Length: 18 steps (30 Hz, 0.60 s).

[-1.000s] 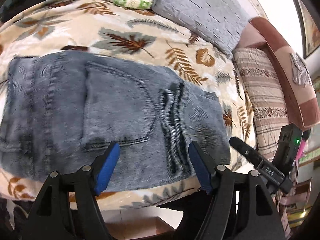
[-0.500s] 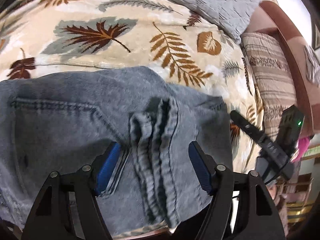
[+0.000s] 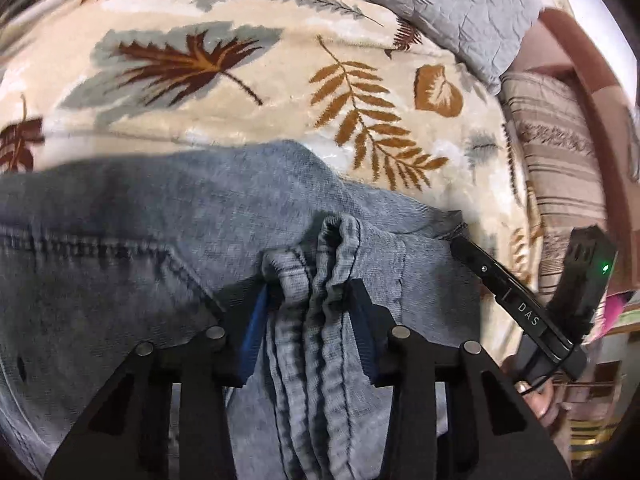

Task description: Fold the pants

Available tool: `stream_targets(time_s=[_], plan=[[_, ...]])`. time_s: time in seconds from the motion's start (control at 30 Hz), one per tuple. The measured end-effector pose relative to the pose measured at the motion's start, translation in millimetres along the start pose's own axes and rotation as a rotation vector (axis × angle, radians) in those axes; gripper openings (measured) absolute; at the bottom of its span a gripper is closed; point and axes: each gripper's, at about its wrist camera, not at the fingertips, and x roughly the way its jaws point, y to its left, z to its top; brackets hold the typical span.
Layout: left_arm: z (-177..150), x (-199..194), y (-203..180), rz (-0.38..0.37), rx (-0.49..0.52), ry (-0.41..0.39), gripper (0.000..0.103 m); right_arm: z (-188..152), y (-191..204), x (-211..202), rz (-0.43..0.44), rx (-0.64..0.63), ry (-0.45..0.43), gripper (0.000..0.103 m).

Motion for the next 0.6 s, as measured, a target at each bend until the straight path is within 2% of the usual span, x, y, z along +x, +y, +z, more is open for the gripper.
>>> stream_targets(time_s=[0.1, 0.17, 0.23, 0.27, 0.37, 0.47, 0.53, 0.6], plan=[[-10.5, -14.0, 8.3, -0.068, -0.03, 0.022, 0.038, -4.2, -2.0, -20.6, 0.056, 0.034, -0.024, 0.031], [-25.2, -21.3, 7.0, -0.096, -0.014, 0.03, 0.039, -12.8, -5.8, -36.1, 0.104, 0.048, -0.027, 0.036], [-41.3, -22.1, 3.5, -0.126, 0.002, 0.051, 0.048, -19.4, -10.7, -42.5, 0.138, 0.075, -0.011, 0.039], [-46.3, -20.4, 0.5, -0.132, 0.007, 0.059, 0.053, -25.4, -14.6, -44.4, 0.149, 0.092, -0.003, 0.04], [-57.2, -7.1, -6.4, -0.112, 0.025, 0.098, 0.054, -41.7, -20.0, -41.0, 0.15, 0.108, 0.042, 0.04], [-61.5, -13.8, -12.4, -0.1, 0.035, 0.089, 0.054, -54.4, -18.1, -43.9, 0.166, 0.12, 0.07, 0.04], [-65.7, -18.1, -13.8, -0.128, 0.042, 0.088, 0.059, -60.5, -15.5, -49.7, 0.201, 0.108, 0.084, 0.047], [-69.1, -14.7, -13.3, -0.122, 0.043, 0.09, 0.063, -68.0, -10.1, -52.3, 0.192, 0.075, 0.105, 0.049]])
